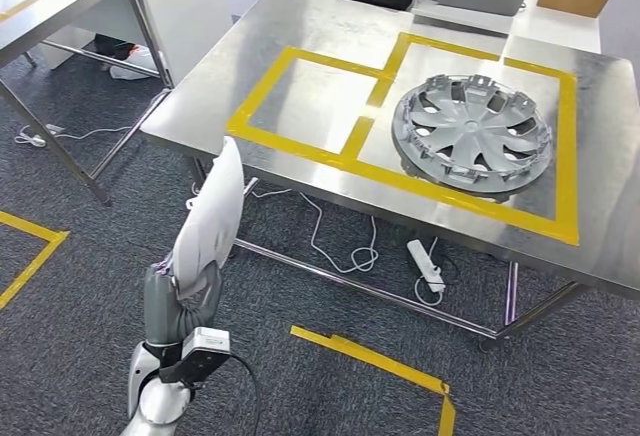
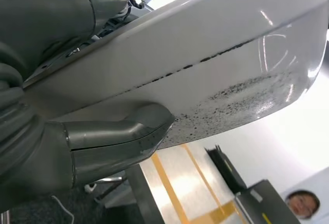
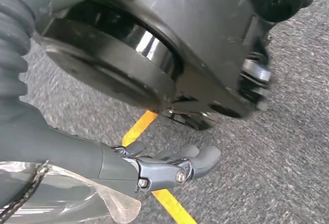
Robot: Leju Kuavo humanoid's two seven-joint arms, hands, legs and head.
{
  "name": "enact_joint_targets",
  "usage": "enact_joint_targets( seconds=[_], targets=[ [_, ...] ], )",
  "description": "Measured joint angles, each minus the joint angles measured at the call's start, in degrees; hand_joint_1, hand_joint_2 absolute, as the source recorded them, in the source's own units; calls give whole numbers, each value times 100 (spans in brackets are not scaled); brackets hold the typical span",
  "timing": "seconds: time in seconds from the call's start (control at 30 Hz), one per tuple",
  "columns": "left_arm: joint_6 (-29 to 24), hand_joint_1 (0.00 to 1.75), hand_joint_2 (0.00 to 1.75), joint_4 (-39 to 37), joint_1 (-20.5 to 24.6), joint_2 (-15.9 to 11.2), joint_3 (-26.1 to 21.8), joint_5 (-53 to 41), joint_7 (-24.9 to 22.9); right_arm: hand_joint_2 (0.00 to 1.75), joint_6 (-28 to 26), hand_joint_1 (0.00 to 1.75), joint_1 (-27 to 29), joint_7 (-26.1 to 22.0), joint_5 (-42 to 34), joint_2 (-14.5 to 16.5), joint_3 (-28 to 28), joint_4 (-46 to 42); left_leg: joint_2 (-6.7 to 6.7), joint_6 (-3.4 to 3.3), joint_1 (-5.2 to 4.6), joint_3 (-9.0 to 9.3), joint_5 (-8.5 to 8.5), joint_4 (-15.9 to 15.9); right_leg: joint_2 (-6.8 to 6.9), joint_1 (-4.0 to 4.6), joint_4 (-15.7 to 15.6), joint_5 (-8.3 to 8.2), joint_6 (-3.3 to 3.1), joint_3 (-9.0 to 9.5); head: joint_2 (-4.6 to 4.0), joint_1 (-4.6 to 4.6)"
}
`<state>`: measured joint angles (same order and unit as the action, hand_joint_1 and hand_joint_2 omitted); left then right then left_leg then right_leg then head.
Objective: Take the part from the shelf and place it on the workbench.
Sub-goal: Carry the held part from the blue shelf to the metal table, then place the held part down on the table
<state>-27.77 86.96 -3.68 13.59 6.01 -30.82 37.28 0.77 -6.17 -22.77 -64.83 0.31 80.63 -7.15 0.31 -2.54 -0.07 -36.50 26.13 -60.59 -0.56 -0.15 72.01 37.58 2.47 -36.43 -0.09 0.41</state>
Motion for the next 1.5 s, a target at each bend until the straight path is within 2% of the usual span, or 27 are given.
enact_joint_targets(
  seconds=[0.03, 0.07, 0.1, 0.17, 0.23, 0.3, 0.33, 0.4, 0.47, 0.5, 0.57, 0.6, 0.67, 0.7, 0.77, 0.87, 0.93, 1.03, 1.07, 1.1, 1.13, 1.2, 1.27, 1.37, 1.43, 1.47, 1.5],
  targets=[
    [4, 175, 175, -33, 12, -1, 25, -59, -21, 175, 0, 0, 10, 0, 1, 0, 7, -1, 52, -14, -14, 29, 38, 0, 11, 0, 124, 89, -3, -154, 0, 0],
    [4, 175, 175, -71, 29, -1, 56, -120, -44, 175, 2, 0, 21, 1, 2, 0, 17, -1, 100, -23, -30, 67, 76, 0, 16, 2, 84, 57, -17, -222, 0, 1],
    [0, 175, 175, -114, 52, -1, 91, -179, -69, 175, 5, 0, 29, 3, 7, 0, 27, -2, 149, -30, -47, 114, 114, 0, 34, 11, -131, -120, -44, -195, 0, 1],
    [-24, 175, 175, -217, 124, -1, 161, -283, -113, 175, 13, 0, 26, 9, 16, -1, 44, -2, 251, -32, -77, 219, 187, 5, 200, 60, -791, -608, -144, 15, 0, -7],
    [-65, 175, 175, -332, 211, -9, 213, -369, -155, 175, 18, 0, -3, 15, 22, 2, 61, -5, 340, 13, -91, 302, 250, 34, 375, 119, -1168, -624, -229, 139, 0, -9],
    [-99, 175, 175, -416, 271, -22, 253, -429, -193, 175, 21, 0, -21, 20, 28, 5, 80, -9, 410, 94, -95, 372, 232, 7, 328, 119, -1267, -536, -283, 190, 0, -9],
    [-112, 175, 175, -440, 298, -26, 271, -451, -212, 175, 22, 0, -15, 25, 32, 9, 88, -10, 409, 135, -97, 408, 237, -33, 266, 92, -1324, -669, -305, 257, 0, -13],
    [-154, 175, 175, -480, 368, -39, 290, -499, -260, 175, 22, 0, -9, 44, 40, 14, 94, -10, 256, 218, -74, 383, 358, -268, 152, 29, -1380, -858, -332, 401, 0, -32],
    [-201, 175, 175, -539, 433, -64, 290, -534, -330, 175, 31, 0, -36, 65, 48, 23, 101, -11, 75, 299, -20, 117, 666, -806, 47, -1, -1384, -888, -332, 459, 0, -54],
    [-224, 175, 175, -579, 458, -80, 288, -548, -368, 175, 41, 0, -49, 71, 50, 32, 105, -12, 40, 331, 3, -66, 818, -1104, -12, -8, -1383, -878, -327, 463, 0, -58],
    [-284, 175, 175, -664, 506, -110, 279, -590, -445, 175, 70, 0, -43, 73, 51, 48, 114, -13, 28, 361, 26, -286, 912, -1330, -107, -17, -1381, -838, -309, 495, 0, -60],
    [-325, 175, 175, -705, 542, -119, 269, -621, -492, 175, 81, 0, -34, 70, 51, 50, 120, -13, 27, 361, 30, -273, 793, -1168, -145, -22, -1380, -807, -295, 530, 0, -60],
    [-424, 175, 175, -805, 653, -134, 233, -720, -624, 175, 98, 0, -27, 64, 56, 54, 129, -13, 8, 337, 28, -85, 318, -498, -194, -30, -1381, -725, -255, 606, 0, -57],
    [-473, 175, 175, -881, 730, -142, 206, -785, -702, 175, 108, 0, -33, 61, 62, 56, 133, -14, -6, 308, 14, -2, 202, -212, -212, -30, -1384, -684, -222, 644, 0, -59],
    [-545, 175, 175, -1047, 882, -157, 153, -916, -851, 175, 136, 0, -50, 56, 80, 65, 143, -15, -31, 217, -13, 65, 127, 30, -221, -29, -1386, -634, -138, 681, 0, -61],
    [-613, 175, 175, -1304, 1118, -175, 78, -1045, -1009, 175, 181, 0, -63, 42, 91, 80, 178, -19, -33, 70, 2, 173, 107, 101, -173, -24, -1262, -616, -17, 710, 0, -54],
    [-650, 175, 175, -1457, 1264, -179, 34, -1100, -1062, 175, 203, 0, -88, 32, 92, 81, 197, -21, -20, 7, 20, 282, 140, 117, -72, -23, -839, -521, 11, 455, 0, -32],
    [-681, 175, 175, -1651, 1376, -185, -20, -1153, -1115, 175, 219, 0, -90, 27, 93, 81, 224, -22, -7, -21, 19, 379, 255, 118, 7, -22, 129, -148, 38, -295, 0, -19],
    [-685, 175, 175, -1712, 1394, -187, -38, -1165, -1122, 175, 222, 0, -75, 28, 94, 81, 231, -24, -7, -21, 17, 432, 308, 118, 9, -22, 224, -48, 50, -472, 0, -17],
    [-687, 175, 175, -1769, 1412, -189, -55, -1178, -1124, 175, 227, 0, -62, 29, 94, 81, 234, -26, -7, -17, 15, 503, 370, 118, 11, -21, 134, -48, 49, -558, 0, -17],
    [-688, 175, 175, -1819, 1435, -189, -68, -1189, -1124, 175, 230, 0, -55, 30, 94, 81, 238, -27, -5, -11, 11, 588, 437, 118, 18, -17, -119, -192, 31, -561, 0, -17],
    [-692, 175, 175, -1919, 1489, -190, -86, -1205, -1124, 175, 235, 0, -47, 42, 93, 81, 246, -28, 4, 15, -3, 747, 586, 117, 71, 6, -796, -834, -39, -467, 0, -21],
    [-704, 175, 175, -2009, 1534, -191, -101, -1230, -1126, 175, 240, 0, -39, 58, 91, 81, 259, -30, 11, 75, -18, 883, 709, 141, 110, 41, -1163, -1243, -120, -337, 0, -23],
    [-718, 175, 175, -2075, 1599, -189, -112, -1276, -1126, 175, 243, 0, -56, 68, 86, 81, 270, -33, 13, 185, -23, 942, 622, -81, 63, 30, -1253, -1205, -220, -110, 0, -25],
    [-723, 175, 175, -2111, 1669, -189, -113, -1297, -1134, 175, 243, 0, -83, 75, 85, 82, 271, -34, 5, 246, -15, 656, 525, -623, 36, -1, -1294, -1122, -275, 65, 0, -44],
    [-725, 175, 175, -2141, 1695, -191, -114, -1304, -1146, 175, 246, 0, -89, 83, 84, 86, 272, -35, 0, 272, -5, 434, 596, -940, 27, -6, -1306, -1071, -293, 141, 0, -51],
    [-727, 175, 175, -2176, 1715, -194, -116, -1315, -1167, 175, 250, 0, -92, 91, 85, 91, 273, -36, -2, 293, 4, 209, 767, -1206, 13, -8, -1309, -1016, -306, 214, 0, -57]
  ],
)
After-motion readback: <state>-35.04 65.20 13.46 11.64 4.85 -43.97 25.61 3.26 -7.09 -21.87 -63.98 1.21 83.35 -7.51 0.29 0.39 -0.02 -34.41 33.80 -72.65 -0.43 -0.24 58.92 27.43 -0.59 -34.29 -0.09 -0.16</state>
